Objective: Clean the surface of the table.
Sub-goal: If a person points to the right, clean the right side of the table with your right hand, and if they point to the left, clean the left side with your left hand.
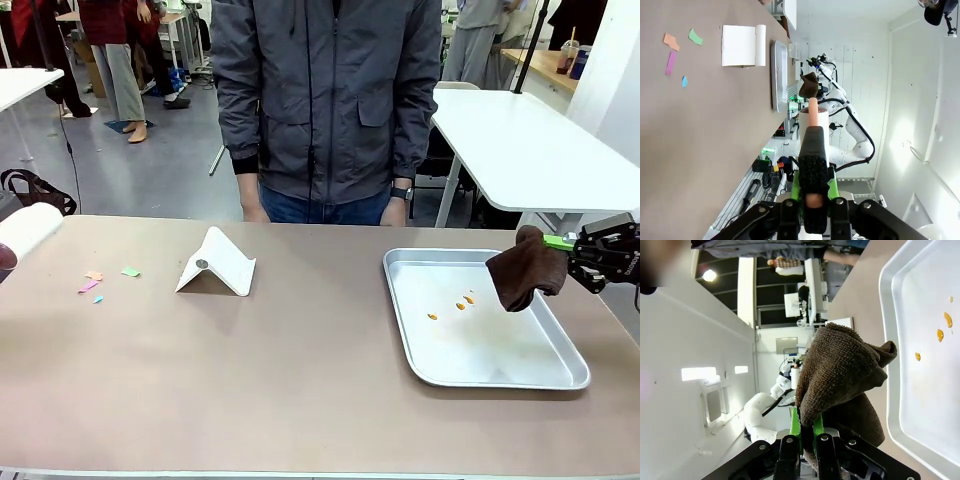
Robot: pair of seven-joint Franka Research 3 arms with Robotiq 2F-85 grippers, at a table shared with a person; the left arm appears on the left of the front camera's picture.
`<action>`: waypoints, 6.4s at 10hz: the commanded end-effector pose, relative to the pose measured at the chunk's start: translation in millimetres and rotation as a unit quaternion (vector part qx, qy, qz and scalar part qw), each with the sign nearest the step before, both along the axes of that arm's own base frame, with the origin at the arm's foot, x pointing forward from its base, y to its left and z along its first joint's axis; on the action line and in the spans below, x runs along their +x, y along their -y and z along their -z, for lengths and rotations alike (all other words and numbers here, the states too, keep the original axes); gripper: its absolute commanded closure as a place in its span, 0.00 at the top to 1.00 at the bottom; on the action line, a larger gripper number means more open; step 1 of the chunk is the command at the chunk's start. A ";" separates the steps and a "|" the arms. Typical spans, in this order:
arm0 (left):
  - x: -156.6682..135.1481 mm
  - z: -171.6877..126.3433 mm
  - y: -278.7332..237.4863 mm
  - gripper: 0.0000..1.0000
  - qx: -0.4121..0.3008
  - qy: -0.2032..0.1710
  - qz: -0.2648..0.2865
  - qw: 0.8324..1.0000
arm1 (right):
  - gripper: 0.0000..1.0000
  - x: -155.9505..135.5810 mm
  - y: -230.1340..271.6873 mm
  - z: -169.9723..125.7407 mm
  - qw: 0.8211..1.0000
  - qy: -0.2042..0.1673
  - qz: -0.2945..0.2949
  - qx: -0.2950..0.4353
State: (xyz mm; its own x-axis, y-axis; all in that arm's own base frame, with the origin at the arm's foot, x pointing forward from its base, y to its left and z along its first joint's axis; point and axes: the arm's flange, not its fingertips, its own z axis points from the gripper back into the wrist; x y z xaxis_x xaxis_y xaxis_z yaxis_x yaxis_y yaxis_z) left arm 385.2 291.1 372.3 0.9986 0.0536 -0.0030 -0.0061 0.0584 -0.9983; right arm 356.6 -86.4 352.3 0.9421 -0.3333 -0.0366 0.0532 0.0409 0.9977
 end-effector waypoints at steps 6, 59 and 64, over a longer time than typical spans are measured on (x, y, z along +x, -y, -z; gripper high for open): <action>-5.5 -1.4 2.9 0.14 -0.001 0.008 0.003 1.000 | 0.00 0.1 -1.2 -6.7 1.000 -0.004 0.000 -0.002; -5.5 -1.4 2.9 0.14 -0.001 0.008 0.003 1.000 | 0.11 96.0 -151.1 49.5 0.811 -0.015 -0.102 -0.576; -5.5 -1.4 2.9 0.14 -0.001 0.008 0.003 1.000 | 0.11 94.0 -86.7 49.4 0.829 -0.066 -0.016 -0.555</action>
